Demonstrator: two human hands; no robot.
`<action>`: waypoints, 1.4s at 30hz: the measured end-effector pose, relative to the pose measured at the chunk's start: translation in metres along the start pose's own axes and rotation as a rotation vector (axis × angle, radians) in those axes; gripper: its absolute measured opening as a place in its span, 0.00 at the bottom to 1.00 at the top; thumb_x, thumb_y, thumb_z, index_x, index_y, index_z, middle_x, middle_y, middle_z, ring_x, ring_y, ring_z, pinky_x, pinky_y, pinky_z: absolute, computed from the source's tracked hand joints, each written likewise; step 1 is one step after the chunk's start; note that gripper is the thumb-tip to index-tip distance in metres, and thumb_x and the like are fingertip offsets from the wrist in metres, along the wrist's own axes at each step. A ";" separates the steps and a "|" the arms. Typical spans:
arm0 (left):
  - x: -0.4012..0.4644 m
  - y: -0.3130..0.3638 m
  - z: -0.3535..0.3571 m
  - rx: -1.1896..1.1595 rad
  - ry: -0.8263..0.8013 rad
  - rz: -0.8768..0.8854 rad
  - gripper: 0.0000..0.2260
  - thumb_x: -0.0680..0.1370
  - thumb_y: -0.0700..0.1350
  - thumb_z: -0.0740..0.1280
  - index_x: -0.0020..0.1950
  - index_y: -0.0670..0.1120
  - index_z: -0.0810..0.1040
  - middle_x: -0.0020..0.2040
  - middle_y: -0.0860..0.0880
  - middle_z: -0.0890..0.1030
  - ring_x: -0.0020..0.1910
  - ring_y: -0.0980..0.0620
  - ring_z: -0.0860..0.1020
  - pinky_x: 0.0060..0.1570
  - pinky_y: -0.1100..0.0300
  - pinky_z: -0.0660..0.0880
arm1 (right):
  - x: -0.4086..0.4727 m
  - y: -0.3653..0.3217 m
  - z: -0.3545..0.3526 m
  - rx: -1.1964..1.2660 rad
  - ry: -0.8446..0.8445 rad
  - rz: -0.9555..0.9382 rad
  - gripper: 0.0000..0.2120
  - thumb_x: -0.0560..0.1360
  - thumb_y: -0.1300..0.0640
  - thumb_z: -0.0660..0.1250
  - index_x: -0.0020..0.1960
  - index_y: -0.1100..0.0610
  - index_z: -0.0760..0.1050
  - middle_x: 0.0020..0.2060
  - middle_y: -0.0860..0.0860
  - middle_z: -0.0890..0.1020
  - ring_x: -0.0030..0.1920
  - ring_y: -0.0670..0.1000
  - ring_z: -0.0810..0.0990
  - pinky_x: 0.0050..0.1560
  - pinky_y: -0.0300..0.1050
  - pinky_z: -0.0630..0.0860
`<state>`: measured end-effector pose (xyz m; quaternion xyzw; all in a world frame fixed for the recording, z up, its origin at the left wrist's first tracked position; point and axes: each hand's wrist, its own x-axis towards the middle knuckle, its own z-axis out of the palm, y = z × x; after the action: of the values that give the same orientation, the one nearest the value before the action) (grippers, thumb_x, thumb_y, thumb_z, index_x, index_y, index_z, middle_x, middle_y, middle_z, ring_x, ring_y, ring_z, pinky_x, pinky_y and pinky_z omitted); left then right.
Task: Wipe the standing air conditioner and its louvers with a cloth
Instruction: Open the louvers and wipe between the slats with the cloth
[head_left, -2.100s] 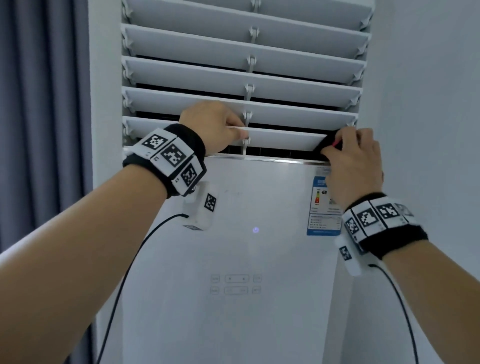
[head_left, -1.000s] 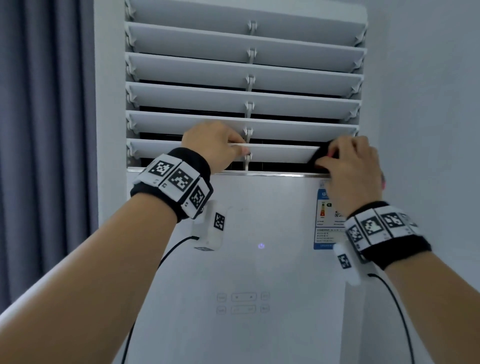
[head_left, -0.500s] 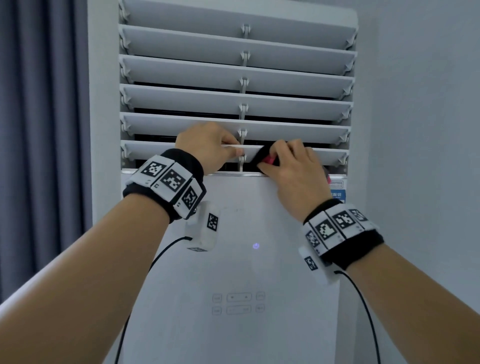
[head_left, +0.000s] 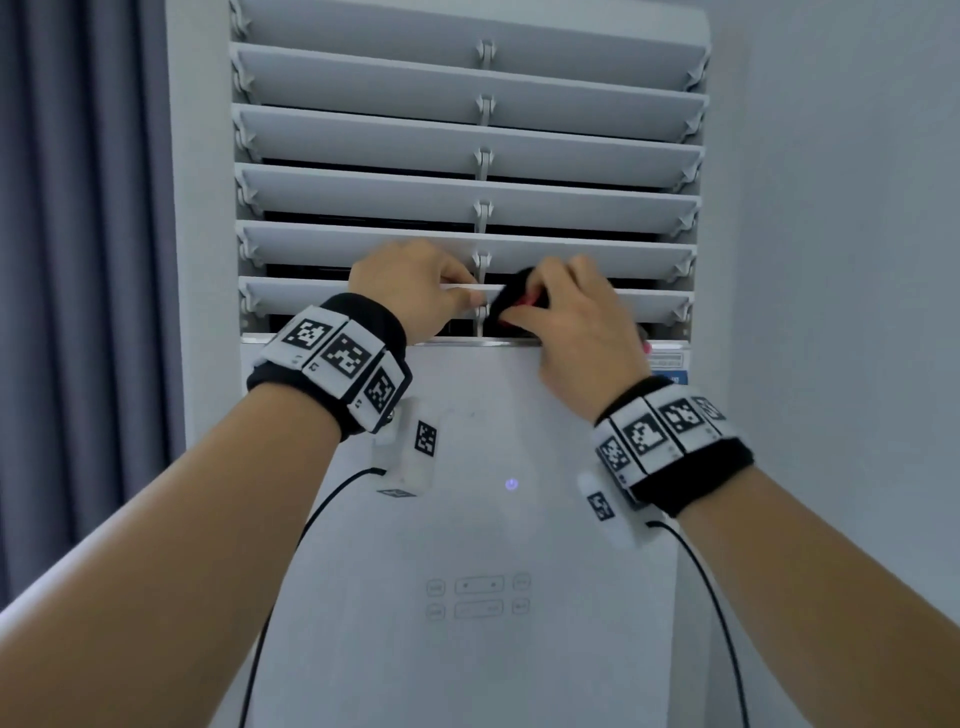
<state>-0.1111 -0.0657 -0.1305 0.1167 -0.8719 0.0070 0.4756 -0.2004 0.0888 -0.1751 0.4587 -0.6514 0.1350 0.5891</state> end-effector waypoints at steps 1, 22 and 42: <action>0.000 0.000 0.000 -0.003 -0.002 0.002 0.12 0.72 0.63 0.65 0.47 0.59 0.82 0.40 0.57 0.78 0.43 0.53 0.75 0.41 0.60 0.67 | 0.005 -0.004 0.002 0.016 0.021 -0.021 0.15 0.64 0.68 0.62 0.45 0.57 0.81 0.43 0.57 0.76 0.46 0.62 0.73 0.40 0.51 0.70; -0.002 -0.002 0.001 -0.024 0.017 0.035 0.11 0.72 0.61 0.64 0.46 0.59 0.83 0.44 0.56 0.82 0.45 0.53 0.76 0.42 0.59 0.69 | -0.003 -0.001 0.013 0.092 0.076 0.023 0.14 0.66 0.69 0.66 0.46 0.55 0.82 0.43 0.55 0.77 0.44 0.60 0.72 0.40 0.49 0.70; -0.026 -0.007 -0.008 -0.101 0.025 0.200 0.09 0.77 0.49 0.63 0.52 0.54 0.82 0.35 0.51 0.82 0.29 0.51 0.72 0.36 0.59 0.73 | -0.006 0.024 -0.013 0.076 0.128 0.220 0.22 0.66 0.60 0.58 0.59 0.55 0.73 0.42 0.53 0.71 0.47 0.54 0.68 0.38 0.43 0.68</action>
<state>-0.0891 -0.0663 -0.1486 0.0048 -0.8724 0.0120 0.4887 -0.2113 0.1138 -0.1684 0.3969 -0.6535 0.2521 0.5932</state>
